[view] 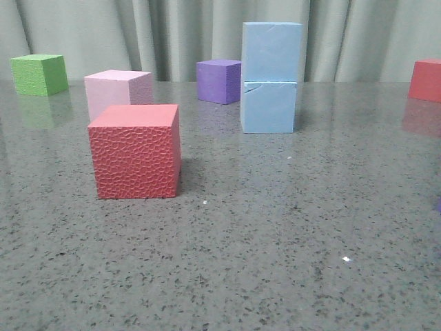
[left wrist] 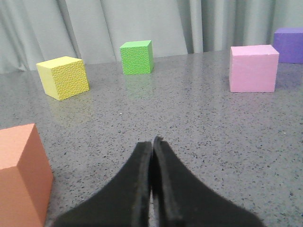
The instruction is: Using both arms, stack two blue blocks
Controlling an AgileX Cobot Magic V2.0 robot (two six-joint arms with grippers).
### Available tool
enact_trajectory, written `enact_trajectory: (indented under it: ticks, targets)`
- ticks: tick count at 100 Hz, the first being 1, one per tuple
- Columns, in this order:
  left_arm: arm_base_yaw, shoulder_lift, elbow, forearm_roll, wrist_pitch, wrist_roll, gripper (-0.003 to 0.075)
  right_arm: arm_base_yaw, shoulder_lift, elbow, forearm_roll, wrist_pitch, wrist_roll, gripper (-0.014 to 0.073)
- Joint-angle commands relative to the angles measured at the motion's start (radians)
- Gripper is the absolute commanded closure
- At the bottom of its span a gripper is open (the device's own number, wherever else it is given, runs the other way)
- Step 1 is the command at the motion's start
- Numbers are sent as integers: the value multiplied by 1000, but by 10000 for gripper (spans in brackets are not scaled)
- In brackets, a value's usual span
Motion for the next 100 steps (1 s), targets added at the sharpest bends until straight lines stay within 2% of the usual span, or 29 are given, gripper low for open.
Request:
enact_trajectory:
  ticks: [1, 23, 45, 67, 100]
  targets:
    - [1, -32, 41, 0, -85, -8, 739, -5, -11, -24, -14, -56, -4, 662]
    - [1, -32, 41, 0, -85, -8, 739, -5, -14, -24, -14, -77, -4, 662]
    - [1, -32, 41, 0, -85, -8, 739, -5, -81, 32, -14, -296, -8, 662]
    - [1, -32, 41, 0, -85, -8, 739, -32, -211, 172, 1, -457, -105, 662]
    - [1, -32, 41, 0, -85, -8, 739, -117, -481, 433, 48, -559, -109, 662]
